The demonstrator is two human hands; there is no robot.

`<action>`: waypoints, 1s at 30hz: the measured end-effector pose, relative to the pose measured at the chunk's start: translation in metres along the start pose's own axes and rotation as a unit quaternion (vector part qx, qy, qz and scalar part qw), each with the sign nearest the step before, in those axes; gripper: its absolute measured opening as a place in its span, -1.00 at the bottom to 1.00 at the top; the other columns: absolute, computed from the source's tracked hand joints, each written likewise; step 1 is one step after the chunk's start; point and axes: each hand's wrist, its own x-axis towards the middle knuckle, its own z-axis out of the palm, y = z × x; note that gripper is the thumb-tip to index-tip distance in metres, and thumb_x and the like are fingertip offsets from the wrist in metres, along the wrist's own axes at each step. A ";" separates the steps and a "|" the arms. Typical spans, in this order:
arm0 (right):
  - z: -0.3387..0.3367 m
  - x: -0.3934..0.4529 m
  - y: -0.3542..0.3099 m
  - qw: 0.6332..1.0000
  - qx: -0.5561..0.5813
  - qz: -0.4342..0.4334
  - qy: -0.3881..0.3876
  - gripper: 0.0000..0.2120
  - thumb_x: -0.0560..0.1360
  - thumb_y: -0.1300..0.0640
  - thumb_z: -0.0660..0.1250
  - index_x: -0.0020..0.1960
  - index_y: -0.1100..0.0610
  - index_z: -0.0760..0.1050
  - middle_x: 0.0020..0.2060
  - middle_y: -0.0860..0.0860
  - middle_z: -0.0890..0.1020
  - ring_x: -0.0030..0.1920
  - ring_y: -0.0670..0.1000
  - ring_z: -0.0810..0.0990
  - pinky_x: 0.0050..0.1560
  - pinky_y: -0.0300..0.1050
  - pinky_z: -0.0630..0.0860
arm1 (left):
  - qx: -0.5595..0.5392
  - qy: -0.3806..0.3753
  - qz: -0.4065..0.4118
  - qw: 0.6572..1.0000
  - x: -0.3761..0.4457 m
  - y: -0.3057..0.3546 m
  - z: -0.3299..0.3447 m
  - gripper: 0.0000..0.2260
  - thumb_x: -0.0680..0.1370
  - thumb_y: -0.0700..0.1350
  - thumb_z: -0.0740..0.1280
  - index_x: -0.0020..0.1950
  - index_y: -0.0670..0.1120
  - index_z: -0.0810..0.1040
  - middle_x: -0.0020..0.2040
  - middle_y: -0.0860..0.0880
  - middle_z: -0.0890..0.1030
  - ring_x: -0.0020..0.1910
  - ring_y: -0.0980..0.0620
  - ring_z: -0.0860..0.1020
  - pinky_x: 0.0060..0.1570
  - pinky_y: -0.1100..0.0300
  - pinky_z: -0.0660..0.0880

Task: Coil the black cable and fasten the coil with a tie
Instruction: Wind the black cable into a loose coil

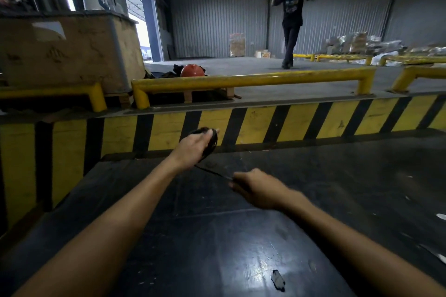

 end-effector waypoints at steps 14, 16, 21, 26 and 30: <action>-0.038 -0.022 0.009 0.986 0.098 0.079 0.107 -0.78 0.61 0.01 0.09 -0.13 -0.05 0.47 -0.29 -0.08 0.56 -0.26 -0.11 0.55 -0.22 -0.12 0.48 | -0.411 -0.321 -0.052 0.852 -0.068 0.012 -0.014 -0.62 0.55 0.16 0.10 0.28 0.14 0.51 0.32 -0.07 0.53 0.23 -0.17 0.54 0.07 -0.07 0.56; 0.000 -0.030 -0.006 0.989 0.098 0.086 0.069 -0.76 0.61 -0.01 0.06 -0.11 -0.01 0.45 -0.27 -0.02 0.58 -0.24 -0.02 0.57 -0.19 0.01 0.53 | -0.516 -0.291 -0.040 0.805 -0.066 0.014 -0.013 -0.62 0.55 0.16 0.09 0.28 0.12 0.52 0.33 -0.12 0.52 0.23 -0.23 0.53 0.09 -0.22 0.53; 0.057 -0.039 -0.054 0.995 0.051 0.079 0.038 -0.70 0.60 -0.09 0.02 -0.06 0.11 0.37 -0.16 0.25 0.60 -0.17 0.28 0.56 -0.18 0.13 0.51 | -0.547 -0.142 -0.041 0.824 -0.051 0.015 -0.001 -0.64 0.61 0.14 -0.02 0.25 0.17 0.48 0.30 -0.11 0.46 0.20 -0.18 0.54 0.14 -0.26 0.46; 0.039 -0.034 -0.079 0.999 -0.027 0.035 0.003 -0.73 0.60 -0.07 0.06 -0.09 0.08 0.39 -0.20 0.17 0.61 -0.25 0.19 0.57 -0.25 0.07 0.54 | -0.341 -0.094 -0.019 0.935 -0.046 -0.002 0.004 -0.62 0.64 0.08 -0.02 0.41 0.06 0.34 0.47 -0.12 0.29 0.38 -0.10 0.32 0.23 0.00 0.31; -0.004 -0.036 -0.075 0.999 -0.052 0.004 -0.010 -0.81 0.58 0.05 0.19 0.01 0.10 0.54 -0.19 0.03 0.66 -0.28 -0.06 0.61 -0.25 -0.06 0.59 | -0.180 -0.140 -0.006 0.974 -0.055 -0.017 0.002 -0.63 0.62 0.12 0.01 0.35 0.10 0.42 0.21 -0.01 0.52 0.13 0.07 0.52 0.06 0.16 0.48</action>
